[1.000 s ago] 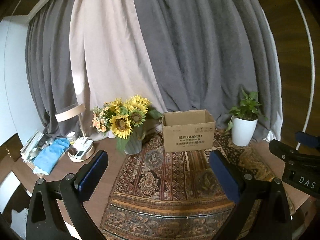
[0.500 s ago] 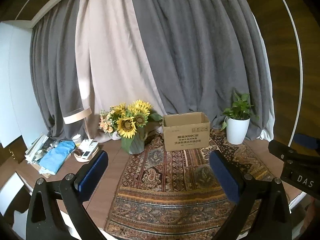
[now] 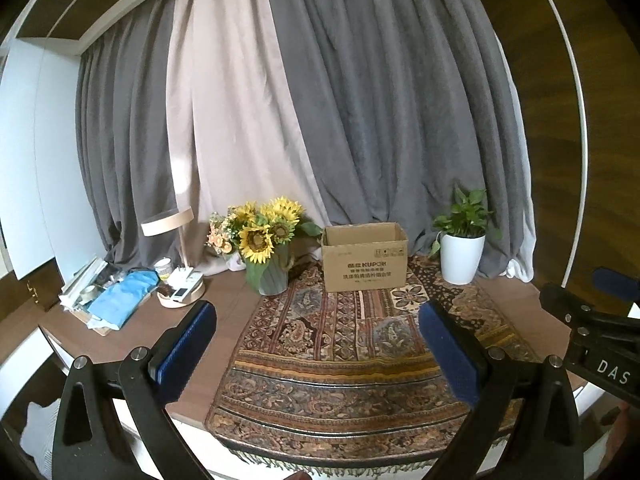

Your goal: Organize rigid objects

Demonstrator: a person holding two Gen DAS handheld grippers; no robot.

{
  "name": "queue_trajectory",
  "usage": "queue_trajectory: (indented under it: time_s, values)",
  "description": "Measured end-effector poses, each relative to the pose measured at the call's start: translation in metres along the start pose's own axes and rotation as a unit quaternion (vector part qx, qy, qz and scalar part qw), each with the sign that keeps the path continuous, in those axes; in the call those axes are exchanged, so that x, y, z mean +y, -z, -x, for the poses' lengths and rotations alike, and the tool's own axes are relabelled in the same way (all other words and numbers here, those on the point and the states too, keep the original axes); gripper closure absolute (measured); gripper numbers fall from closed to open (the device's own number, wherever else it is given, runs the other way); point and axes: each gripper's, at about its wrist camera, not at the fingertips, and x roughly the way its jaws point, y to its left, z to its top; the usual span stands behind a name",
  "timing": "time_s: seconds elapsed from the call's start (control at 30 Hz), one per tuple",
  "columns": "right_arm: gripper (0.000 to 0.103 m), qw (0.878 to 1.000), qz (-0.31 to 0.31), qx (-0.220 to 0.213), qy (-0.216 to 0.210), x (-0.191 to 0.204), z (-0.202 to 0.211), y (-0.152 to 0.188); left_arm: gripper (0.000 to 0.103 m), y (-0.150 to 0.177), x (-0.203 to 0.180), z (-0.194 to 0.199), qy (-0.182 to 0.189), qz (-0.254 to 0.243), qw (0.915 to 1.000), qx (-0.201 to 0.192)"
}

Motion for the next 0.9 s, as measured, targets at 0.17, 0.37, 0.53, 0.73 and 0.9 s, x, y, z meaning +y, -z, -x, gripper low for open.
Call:
queue_trajectory:
  time_s: [0.17, 0.37, 0.53, 0.73, 0.9]
  values:
    - [0.019, 1.0, 0.0, -0.01, 0.0, -0.005, 0.021, 0.005, 0.0, 0.003, -0.003, 0.02, -0.001, -0.003, 1.0, -0.007]
    - [0.019, 1.0, -0.002, -0.017, -0.003, -0.007, 0.038, 0.011, 0.0, 0.006, -0.004, 0.037, -0.009, -0.009, 0.9997, -0.02]
    - [0.019, 1.0, 0.002, -0.023, -0.003, -0.005, 0.048, 0.012, 0.0, 0.006, -0.004, 0.047, -0.009, -0.006, 0.9996, -0.026]
    - [0.019, 1.0, 0.003, -0.027, -0.002, -0.006, 0.056, 0.015, 0.0, 0.008, -0.004, 0.051, -0.007, -0.005, 0.9996, -0.026]
    - [0.019, 1.0, 0.006, -0.029, -0.001, -0.007, 0.06, 0.016, 0.0, 0.008, -0.005, 0.053, -0.008, -0.004, 0.9996, -0.026]
